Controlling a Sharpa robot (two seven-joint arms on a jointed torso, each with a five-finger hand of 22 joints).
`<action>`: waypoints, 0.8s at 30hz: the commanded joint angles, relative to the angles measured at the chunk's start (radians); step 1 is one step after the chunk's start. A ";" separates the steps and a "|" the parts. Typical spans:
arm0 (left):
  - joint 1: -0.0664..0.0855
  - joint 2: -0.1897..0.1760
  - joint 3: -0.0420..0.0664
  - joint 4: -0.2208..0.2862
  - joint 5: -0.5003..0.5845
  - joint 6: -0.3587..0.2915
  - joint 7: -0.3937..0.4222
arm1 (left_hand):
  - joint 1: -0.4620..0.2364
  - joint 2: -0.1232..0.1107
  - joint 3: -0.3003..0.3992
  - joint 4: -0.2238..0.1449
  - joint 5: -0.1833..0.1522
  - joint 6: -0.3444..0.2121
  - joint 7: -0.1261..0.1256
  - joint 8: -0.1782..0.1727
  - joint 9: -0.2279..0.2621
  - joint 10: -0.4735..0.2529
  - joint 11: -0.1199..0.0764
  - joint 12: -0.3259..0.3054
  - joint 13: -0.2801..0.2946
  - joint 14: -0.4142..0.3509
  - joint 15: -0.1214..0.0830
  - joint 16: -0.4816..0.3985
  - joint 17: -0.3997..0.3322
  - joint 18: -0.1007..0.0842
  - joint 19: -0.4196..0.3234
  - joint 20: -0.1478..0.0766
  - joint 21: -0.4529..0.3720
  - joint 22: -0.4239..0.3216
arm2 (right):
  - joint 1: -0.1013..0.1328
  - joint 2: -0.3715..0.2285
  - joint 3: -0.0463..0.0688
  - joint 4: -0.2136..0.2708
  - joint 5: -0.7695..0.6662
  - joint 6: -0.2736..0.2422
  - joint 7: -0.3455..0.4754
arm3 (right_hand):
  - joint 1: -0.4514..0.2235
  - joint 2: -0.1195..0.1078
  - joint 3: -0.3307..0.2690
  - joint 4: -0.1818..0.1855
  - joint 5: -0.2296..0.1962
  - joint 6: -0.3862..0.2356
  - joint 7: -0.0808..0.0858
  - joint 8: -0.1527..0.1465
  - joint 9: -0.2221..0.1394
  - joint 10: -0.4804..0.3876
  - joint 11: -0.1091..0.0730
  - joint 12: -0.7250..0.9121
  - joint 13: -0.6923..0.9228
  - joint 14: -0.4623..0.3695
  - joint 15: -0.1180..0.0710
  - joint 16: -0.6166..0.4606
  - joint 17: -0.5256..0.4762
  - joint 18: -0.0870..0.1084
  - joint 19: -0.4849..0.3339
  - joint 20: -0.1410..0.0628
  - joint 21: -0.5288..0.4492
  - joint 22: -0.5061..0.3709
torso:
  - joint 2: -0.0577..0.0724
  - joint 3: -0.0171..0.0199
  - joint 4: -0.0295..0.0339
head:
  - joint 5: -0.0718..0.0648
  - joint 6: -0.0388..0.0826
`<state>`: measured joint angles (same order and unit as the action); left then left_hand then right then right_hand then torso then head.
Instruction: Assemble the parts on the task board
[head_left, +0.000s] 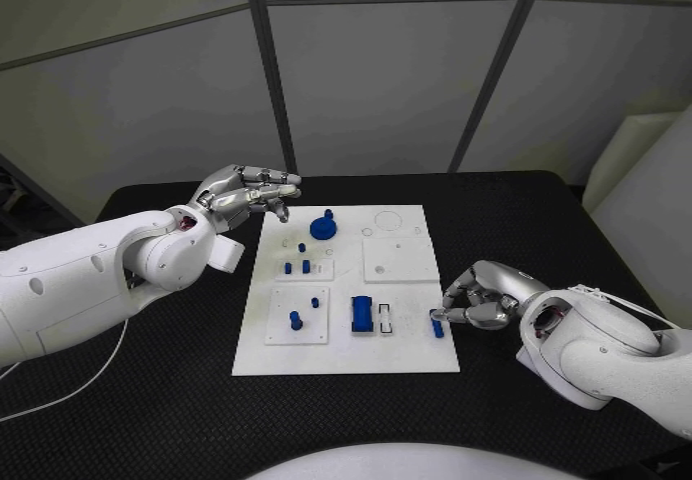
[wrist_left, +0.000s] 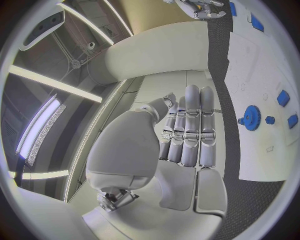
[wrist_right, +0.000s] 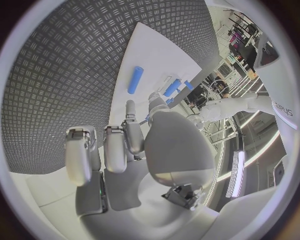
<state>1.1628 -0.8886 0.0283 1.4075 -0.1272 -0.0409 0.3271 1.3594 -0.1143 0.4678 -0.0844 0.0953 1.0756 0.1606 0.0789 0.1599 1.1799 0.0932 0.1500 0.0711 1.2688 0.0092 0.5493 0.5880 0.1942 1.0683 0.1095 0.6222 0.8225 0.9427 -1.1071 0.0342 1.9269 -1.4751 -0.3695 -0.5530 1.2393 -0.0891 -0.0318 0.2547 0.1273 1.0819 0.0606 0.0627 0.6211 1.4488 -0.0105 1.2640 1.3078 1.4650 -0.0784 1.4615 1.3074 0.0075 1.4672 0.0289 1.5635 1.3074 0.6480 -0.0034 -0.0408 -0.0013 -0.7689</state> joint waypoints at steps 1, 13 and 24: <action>0.000 0.000 0.001 0.002 0.004 0.009 0.008 | -0.003 0.010 -0.008 0.001 -0.004 -0.006 0.001 -0.003 -0.001 -0.008 0.000 -0.002 -0.001 0.005 0.001 -0.003 -0.001 -0.011 0.002 0.003 -0.007 -0.001 | -0.002 0.008 -0.001 -0.005 -0.077 0.044 -0.078 | -0.007 -0.005 -0.001 0.012 0.006 0.007 0.002 0.002 -0.002 -0.004 -0.002 -0.006 0.045 0.063 -0.001 -0.007 0.067 -0.005 0.099 0.004 -0.004 0.257 | 0.000 0.0004 0.0007 | -0.002 0.000; -0.002 0.001 0.001 0.000 0.004 0.010 0.008 | -0.003 0.010 -0.008 0.001 -0.004 -0.006 0.001 -0.003 -0.001 -0.008 0.000 -0.002 -0.001 0.005 0.001 -0.003 -0.001 -0.011 0.002 0.003 -0.007 -0.001 | -0.014 0.046 -0.002 -0.028 -0.097 0.067 -0.099 | -0.006 -0.009 0.003 0.027 0.008 0.014 0.000 0.004 -0.002 -0.003 -0.004 -0.004 0.047 0.063 -0.002 -0.007 0.068 -0.005 0.100 0.004 -0.002 0.259 | 0.002 -0.0005 0.0017 | 0.001 -0.004; -0.002 0.003 0.001 -0.002 0.004 0.011 0.007 | -0.003 0.010 -0.008 0.001 -0.004 -0.006 0.001 -0.003 -0.001 -0.008 0.000 -0.002 -0.001 0.005 0.001 -0.003 -0.001 -0.011 0.002 0.003 -0.007 -0.001 | -0.027 0.072 -0.004 -0.038 -0.101 0.132 -0.110 | 0.016 -0.004 0.015 0.028 0.007 0.034 -0.006 0.010 0.001 -0.001 -0.009 -0.002 0.048 0.064 -0.005 -0.005 0.071 -0.006 0.100 0.001 0.000 0.259 | 0.001 -0.0011 0.0032 | 0.001 -0.010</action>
<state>1.1597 -0.8869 0.0283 1.4048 -0.1271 -0.0404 0.3276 1.3594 -0.1143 0.4677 -0.0844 0.0953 1.0755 0.1606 0.0789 0.1600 1.1799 0.0931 0.1499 0.0711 1.2688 0.0092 0.5493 0.5880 0.1942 1.0683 0.1095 0.6222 0.8226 0.9187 -1.0362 0.0334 1.8914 -1.5626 -0.2935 -0.6474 1.2479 -0.0940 -0.0223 0.2814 0.1308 1.1092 0.0551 0.0699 0.6257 1.4488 -0.0106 1.2642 1.3078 1.4649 -0.0785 1.4578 1.3073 0.0075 1.4672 0.0288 1.5635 1.3074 0.6498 -0.0040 -0.0389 -0.0001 -0.7774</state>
